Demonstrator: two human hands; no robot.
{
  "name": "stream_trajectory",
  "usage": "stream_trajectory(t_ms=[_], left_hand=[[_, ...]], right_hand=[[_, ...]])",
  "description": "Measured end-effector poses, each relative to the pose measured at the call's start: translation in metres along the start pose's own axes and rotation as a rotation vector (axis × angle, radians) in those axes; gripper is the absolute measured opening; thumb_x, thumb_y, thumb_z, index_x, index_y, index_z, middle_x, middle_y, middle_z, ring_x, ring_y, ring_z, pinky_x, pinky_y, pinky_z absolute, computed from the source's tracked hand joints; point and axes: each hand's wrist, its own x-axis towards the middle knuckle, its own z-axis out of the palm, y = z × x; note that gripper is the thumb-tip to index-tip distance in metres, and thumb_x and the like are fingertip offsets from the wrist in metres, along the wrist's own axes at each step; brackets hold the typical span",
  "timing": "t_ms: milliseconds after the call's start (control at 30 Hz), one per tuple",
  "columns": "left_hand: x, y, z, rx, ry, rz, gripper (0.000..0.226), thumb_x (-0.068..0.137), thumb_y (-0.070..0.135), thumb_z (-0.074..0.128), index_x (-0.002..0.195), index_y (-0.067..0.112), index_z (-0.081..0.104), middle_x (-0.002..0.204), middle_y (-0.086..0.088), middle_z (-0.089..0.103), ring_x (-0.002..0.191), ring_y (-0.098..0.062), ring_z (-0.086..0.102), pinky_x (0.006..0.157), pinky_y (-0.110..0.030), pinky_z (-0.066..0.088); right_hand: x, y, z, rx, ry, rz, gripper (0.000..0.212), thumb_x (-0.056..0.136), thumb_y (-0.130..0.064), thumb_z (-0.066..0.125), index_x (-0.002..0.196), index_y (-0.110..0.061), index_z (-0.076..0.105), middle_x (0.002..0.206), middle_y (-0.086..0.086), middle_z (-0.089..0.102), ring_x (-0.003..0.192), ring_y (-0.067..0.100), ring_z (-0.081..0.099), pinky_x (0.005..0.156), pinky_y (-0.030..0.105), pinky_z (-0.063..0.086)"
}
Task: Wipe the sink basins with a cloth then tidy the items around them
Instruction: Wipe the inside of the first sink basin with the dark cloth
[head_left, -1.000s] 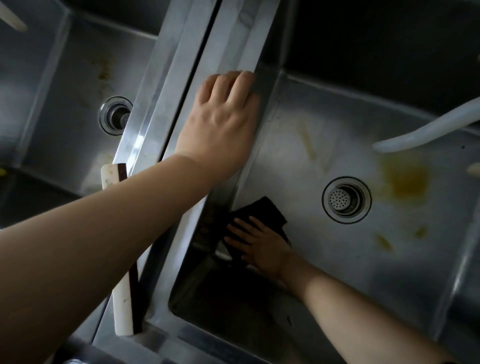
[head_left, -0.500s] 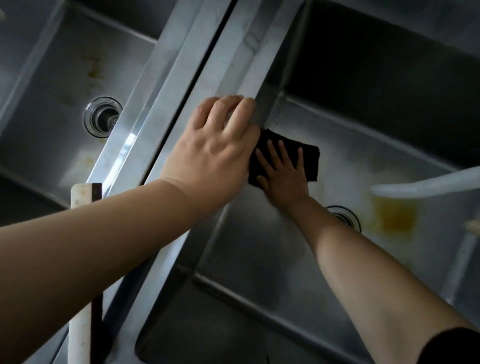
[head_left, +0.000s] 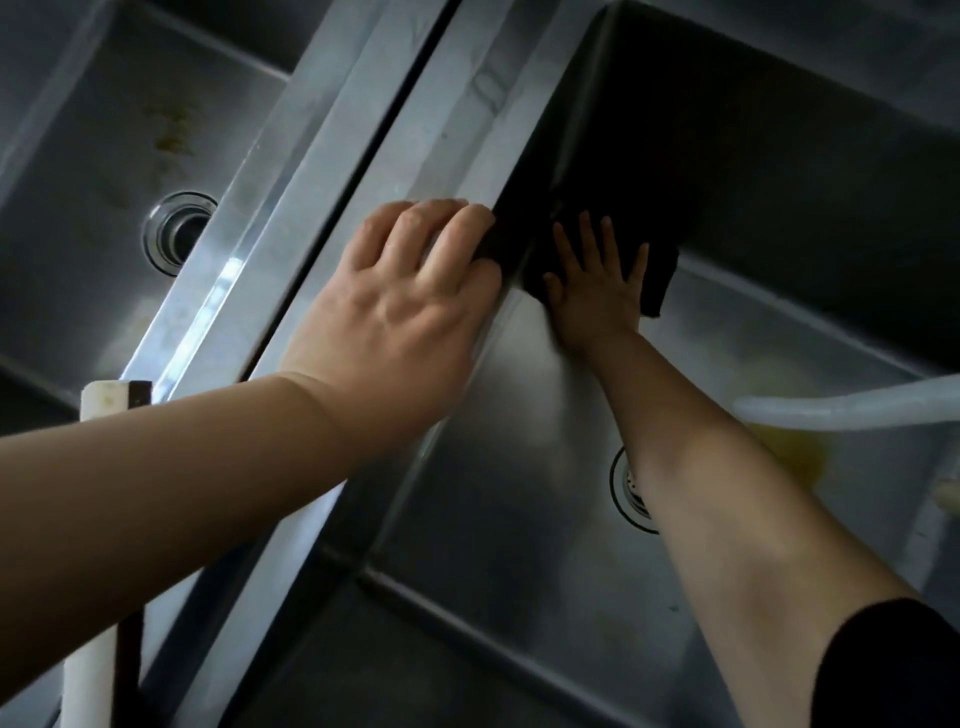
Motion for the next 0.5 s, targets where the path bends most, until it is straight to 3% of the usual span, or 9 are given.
stream_trajectory(t_ms=[300, 400, 500], left_hand=[[-0.002, -0.001, -0.002, 0.011, -0.045, 0.013, 0.018, 0.083, 0.009, 0.048, 0.095, 0.005, 0.061, 0.126, -0.021, 0.053, 0.115, -0.038, 0.045, 0.102, -0.046, 0.029], [-0.002, 0.001, -0.002, 0.016, -0.043, 0.011, 0.018, 0.083, 0.009, 0.047, 0.094, 0.006, 0.061, 0.125, -0.021, 0.053, 0.114, -0.038, 0.047, 0.101, -0.046, 0.030], [-0.002, 0.002, -0.005, 0.015, -0.050, 0.003, 0.018, 0.082, 0.009, 0.047, 0.093, 0.006, 0.061, 0.125, -0.021, 0.053, 0.114, -0.037, 0.045, 0.101, -0.045, 0.029]], right_hand=[[-0.044, 0.036, 0.008, 0.070, -0.013, 0.201, 0.061, 0.097, -0.047, 0.026, 0.150, -0.031, 0.002, 0.159, 0.001, -0.008, 0.144, 0.025, -0.014, 0.110, 0.058, -0.011], [-0.070, 0.021, 0.016, 0.067, -0.061, 0.170, 0.062, 0.097, -0.047, 0.026, 0.150, -0.029, 0.001, 0.159, 0.005, -0.007, 0.144, 0.027, -0.013, 0.111, 0.056, -0.010], [-0.111, -0.001, 0.032, 0.051, -0.057, 0.062, 0.061, 0.092, -0.047, 0.026, 0.149, -0.026, 0.018, 0.158, 0.009, 0.011, 0.145, 0.031, 0.005, 0.112, 0.056, -0.003]])
